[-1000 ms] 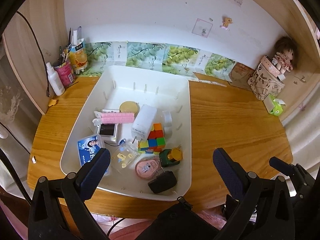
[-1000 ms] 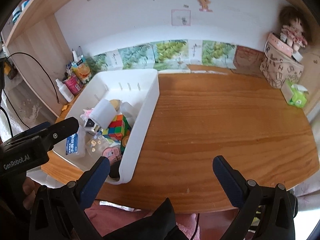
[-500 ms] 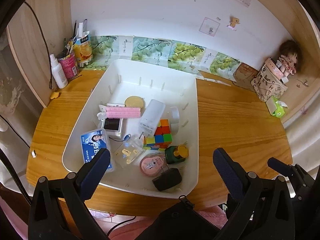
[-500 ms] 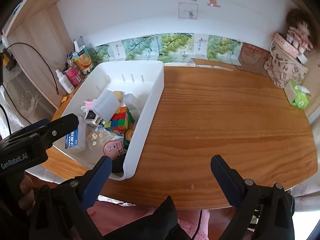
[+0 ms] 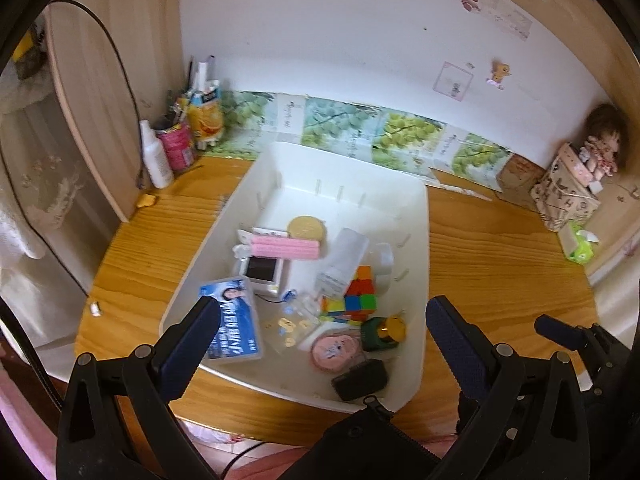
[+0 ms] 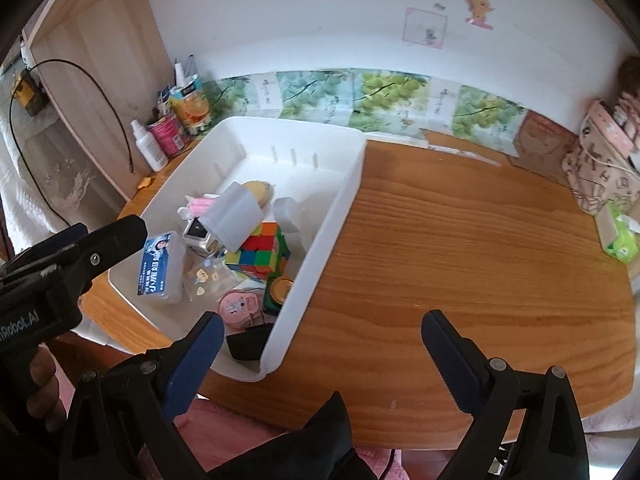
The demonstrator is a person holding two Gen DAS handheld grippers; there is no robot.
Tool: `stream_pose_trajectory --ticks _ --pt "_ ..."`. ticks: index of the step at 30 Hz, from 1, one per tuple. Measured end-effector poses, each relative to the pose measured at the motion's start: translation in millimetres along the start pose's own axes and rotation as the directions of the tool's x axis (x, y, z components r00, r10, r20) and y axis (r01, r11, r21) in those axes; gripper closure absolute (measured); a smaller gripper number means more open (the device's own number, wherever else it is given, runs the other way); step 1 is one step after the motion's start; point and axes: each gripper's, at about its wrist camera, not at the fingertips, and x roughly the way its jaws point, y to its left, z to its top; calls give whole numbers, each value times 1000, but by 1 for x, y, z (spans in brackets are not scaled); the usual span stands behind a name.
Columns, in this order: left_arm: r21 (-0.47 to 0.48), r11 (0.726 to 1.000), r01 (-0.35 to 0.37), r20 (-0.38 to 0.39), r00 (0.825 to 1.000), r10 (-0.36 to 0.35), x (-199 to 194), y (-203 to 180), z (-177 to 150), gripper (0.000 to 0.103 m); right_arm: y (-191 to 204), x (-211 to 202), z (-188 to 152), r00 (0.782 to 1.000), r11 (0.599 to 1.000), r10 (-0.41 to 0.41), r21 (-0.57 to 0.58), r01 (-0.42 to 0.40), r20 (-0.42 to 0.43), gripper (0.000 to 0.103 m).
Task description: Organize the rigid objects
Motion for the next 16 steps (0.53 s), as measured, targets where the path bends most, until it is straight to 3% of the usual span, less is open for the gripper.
stream_pose_trajectory --ticks 6,16 --pt "-15 999 -40 1 999 40 -2 4 -2 1 7 5 2 999 999 35 -30 -35 -18 4" --pt "51 999 9 -21 1000 -8 2 -17 -5 1 -16 0 -11 1000 998 14 56 -13 -26 4"
